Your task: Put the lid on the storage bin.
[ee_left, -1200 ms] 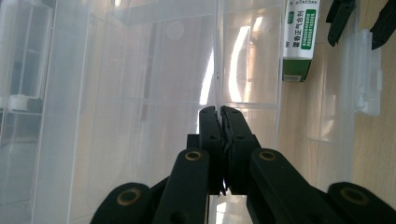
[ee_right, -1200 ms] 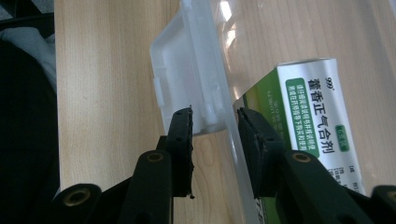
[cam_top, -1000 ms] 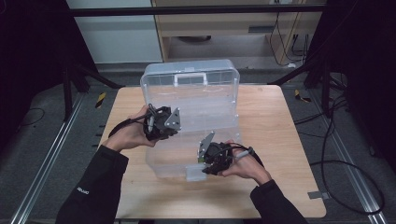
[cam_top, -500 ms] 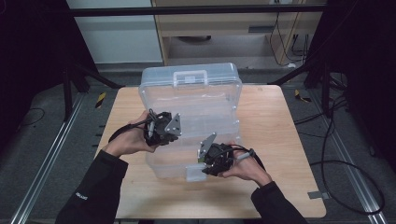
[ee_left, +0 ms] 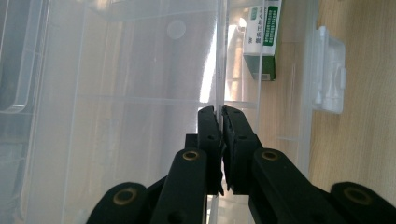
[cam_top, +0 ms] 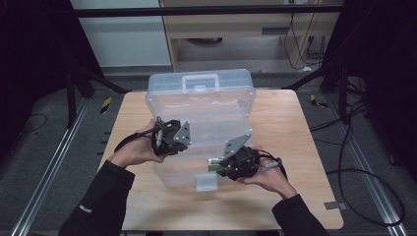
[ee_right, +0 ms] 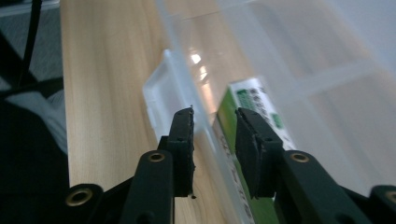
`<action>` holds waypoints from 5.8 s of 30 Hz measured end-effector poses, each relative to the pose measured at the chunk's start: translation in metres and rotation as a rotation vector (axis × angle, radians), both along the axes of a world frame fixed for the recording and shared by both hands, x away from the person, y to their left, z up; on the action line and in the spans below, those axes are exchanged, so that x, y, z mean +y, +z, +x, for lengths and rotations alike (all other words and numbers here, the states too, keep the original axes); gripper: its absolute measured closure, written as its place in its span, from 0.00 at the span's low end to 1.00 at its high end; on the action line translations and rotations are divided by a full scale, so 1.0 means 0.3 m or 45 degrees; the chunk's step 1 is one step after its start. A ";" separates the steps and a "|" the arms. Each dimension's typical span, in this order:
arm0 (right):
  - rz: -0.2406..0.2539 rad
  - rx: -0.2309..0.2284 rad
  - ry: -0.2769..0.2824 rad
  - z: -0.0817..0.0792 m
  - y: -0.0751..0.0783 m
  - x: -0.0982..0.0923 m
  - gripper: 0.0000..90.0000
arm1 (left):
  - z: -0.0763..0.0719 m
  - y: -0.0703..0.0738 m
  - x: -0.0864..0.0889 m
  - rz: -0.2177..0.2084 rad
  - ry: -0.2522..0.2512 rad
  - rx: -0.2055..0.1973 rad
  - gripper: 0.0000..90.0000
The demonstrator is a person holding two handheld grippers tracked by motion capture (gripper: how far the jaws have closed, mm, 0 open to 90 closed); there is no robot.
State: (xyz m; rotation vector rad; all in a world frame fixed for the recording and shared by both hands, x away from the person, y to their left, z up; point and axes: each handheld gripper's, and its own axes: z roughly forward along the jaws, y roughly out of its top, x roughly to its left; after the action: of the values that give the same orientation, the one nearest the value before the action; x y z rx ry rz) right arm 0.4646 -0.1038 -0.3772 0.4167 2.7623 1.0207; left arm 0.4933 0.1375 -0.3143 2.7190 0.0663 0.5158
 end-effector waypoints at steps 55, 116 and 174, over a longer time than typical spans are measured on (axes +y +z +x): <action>0.569 -0.175 -0.753 0.188 0.144 -0.316 1.00 | -0.012 -0.032 -0.015 -0.046 0.003 0.024 0.81; 0.481 -0.132 -0.666 0.133 0.079 -0.319 1.00 | -0.102 -0.128 0.282 -0.930 0.566 0.001 0.76; 0.154 -0.135 -0.686 0.051 -0.066 -0.338 0.98 | -0.089 -0.317 0.476 -0.806 0.939 -0.020 0.94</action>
State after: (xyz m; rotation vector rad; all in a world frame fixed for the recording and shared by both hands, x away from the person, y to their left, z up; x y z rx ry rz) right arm 0.4800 -0.2053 -0.3971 1.0209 2.2983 1.0250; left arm 0.4666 0.2803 -0.4094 1.9984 1.0584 0.5778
